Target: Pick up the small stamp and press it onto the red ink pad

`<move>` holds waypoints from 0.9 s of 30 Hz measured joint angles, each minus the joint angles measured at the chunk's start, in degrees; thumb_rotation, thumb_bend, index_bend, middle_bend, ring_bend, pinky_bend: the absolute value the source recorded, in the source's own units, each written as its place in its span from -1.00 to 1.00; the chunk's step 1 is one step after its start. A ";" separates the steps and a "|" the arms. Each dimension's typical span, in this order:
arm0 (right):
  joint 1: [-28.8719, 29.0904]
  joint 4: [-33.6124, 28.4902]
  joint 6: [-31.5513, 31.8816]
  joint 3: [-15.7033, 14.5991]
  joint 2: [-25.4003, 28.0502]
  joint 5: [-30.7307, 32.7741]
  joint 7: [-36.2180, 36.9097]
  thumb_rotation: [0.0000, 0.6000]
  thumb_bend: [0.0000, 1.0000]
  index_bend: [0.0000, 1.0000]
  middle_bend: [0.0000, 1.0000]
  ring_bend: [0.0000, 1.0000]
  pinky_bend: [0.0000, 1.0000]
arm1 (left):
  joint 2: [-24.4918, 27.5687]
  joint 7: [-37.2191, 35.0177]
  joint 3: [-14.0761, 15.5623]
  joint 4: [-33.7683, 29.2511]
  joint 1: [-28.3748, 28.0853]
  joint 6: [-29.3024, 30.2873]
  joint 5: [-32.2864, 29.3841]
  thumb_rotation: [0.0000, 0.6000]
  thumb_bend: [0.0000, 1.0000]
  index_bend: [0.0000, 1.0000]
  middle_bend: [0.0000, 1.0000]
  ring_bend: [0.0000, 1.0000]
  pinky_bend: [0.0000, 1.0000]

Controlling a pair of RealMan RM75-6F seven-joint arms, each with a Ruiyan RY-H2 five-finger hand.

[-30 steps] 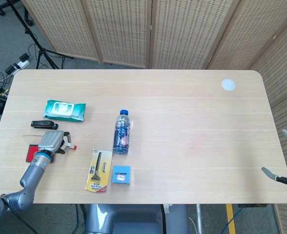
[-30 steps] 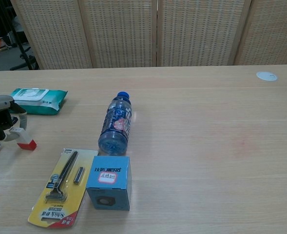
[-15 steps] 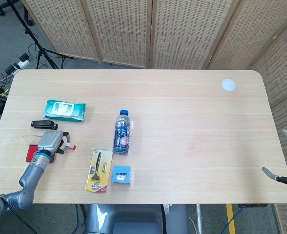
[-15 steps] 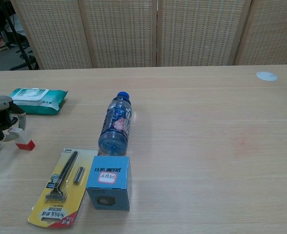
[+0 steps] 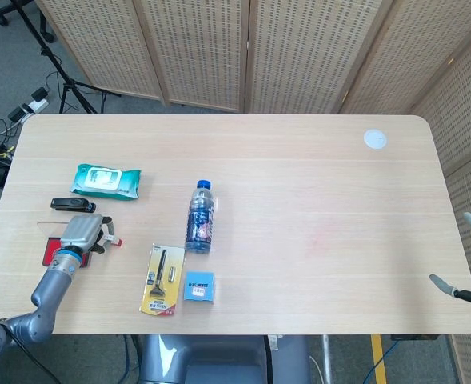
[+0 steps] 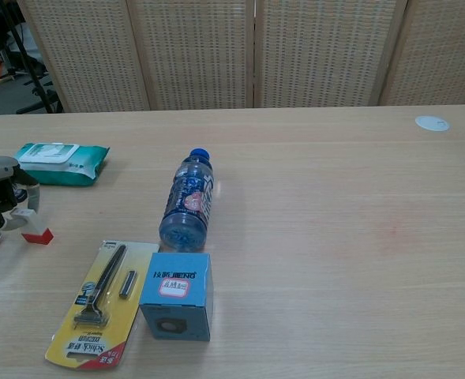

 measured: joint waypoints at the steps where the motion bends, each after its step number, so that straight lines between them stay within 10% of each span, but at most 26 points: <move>1: 0.01 0.01 -0.01 0.00 0.00 0.00 0.01 1.00 -1.00 -1.00 -1.00 -1.00 -1.00 | -0.02 0.13 0.01 -0.01 -0.05 0.00 -0.14 1.00 -0.28 0.09 1.00 0.91 1.00; 27: -0.05 0.01 0.17 0.12 0.06 0.09 0.33 1.00 -1.00 -1.00 -1.00 -1.00 -1.00 | 1.74 0.12 0.34 -2.08 0.11 0.49 0.51 1.00 -0.42 -0.19 1.00 0.90 1.00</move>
